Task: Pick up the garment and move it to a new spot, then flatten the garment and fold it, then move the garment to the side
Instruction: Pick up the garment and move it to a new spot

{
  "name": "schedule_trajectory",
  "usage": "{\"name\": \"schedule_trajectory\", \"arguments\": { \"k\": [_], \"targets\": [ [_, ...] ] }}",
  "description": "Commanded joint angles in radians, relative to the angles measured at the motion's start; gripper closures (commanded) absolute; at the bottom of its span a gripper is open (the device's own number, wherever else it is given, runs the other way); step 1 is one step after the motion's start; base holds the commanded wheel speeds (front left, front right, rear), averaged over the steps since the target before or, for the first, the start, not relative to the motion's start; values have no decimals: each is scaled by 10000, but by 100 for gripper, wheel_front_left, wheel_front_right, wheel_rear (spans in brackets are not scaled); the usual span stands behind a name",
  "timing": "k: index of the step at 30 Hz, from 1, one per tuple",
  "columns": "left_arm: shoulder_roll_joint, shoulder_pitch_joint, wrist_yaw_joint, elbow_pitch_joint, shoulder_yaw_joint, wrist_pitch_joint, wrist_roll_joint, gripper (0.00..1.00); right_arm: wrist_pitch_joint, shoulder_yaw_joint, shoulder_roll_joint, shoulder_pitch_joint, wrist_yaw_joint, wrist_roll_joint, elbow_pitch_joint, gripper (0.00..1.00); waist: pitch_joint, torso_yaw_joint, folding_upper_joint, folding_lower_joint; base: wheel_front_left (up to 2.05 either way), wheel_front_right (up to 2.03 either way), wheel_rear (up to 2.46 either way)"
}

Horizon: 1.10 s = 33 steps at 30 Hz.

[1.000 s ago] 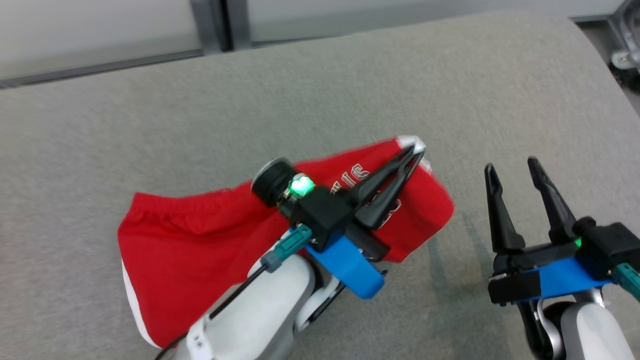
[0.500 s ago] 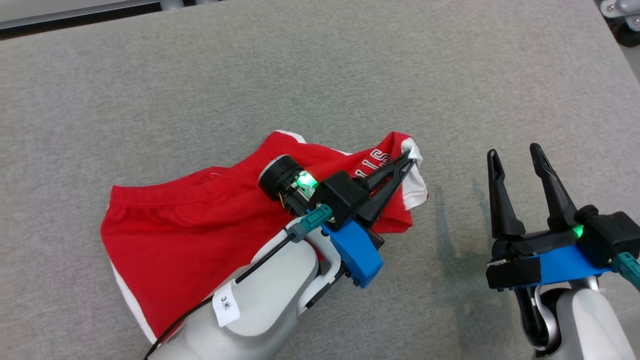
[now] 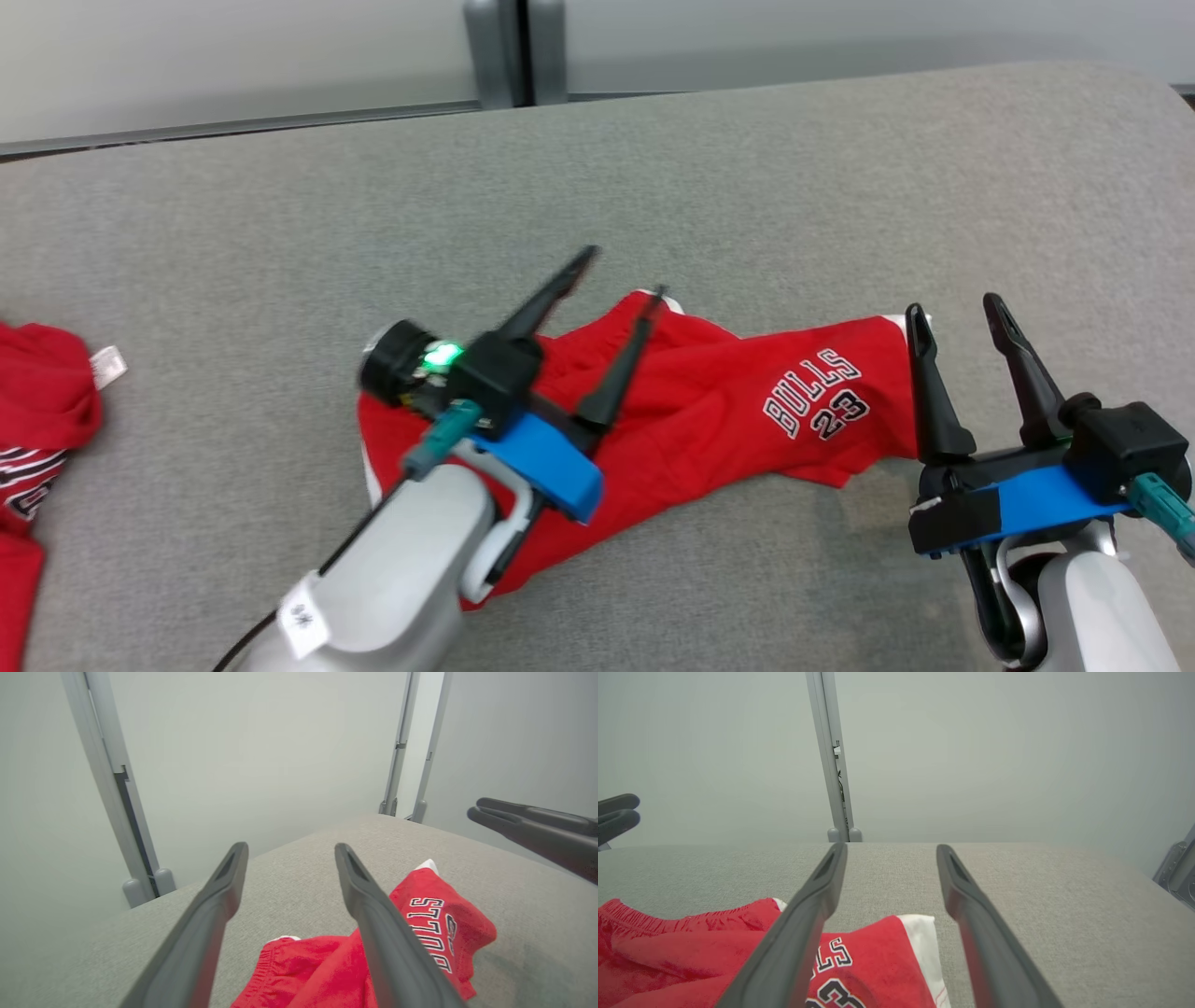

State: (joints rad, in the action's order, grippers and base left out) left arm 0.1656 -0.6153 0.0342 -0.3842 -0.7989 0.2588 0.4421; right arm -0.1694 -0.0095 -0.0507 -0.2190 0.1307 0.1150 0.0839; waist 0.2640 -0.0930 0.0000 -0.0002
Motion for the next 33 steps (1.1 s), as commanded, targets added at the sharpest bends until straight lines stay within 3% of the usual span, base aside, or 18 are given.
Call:
{"name": "schedule_trajectory", "arguments": {
  "k": [1, 7, 12, 20, 28, 33],
  "targets": [
    [205, 316, -217, 73, 369, 57, 147, 0, 89, -22, -3, 160, 1, -79, -53, 0, -107, 166, 0, 2, 0, 0, 0],
    [832, 1290, -925, 743, 2059, 67, 361, 0, 374, -85, -81, 453, 1, -120, -192, 0, -480, 742, 0, 2, 0, 0, 0],
    [1258, 2392, -1225, 1175, 3582, 63, 312, 0, 630, -118, -99, 685, 1, -130, -260, 0, -828, 1053, 0, 2, 0, 0, 0],
    [1535, 3837, -794, 1301, 4960, 64, 130, 0, 958, -216, -129, 1214, 1, -48, -251, 0, -1471, 1222, 0, 2, 0, 0, 0],
    [1537, 4612, -265, 976, 4880, 65, -227, 0, 1176, -178, -87, 1980, 1, 32, -324, 0, -2088, 1138, 0, 2, 0, 0, 0],
    [1538, 4965, -187, 802, 4742, 65, -386, 0, 1299, -274, -45, 2406, 1, 53, -477, 0, -2376, 1058, 0, 2, 0, 0, 0]
  ]
}}
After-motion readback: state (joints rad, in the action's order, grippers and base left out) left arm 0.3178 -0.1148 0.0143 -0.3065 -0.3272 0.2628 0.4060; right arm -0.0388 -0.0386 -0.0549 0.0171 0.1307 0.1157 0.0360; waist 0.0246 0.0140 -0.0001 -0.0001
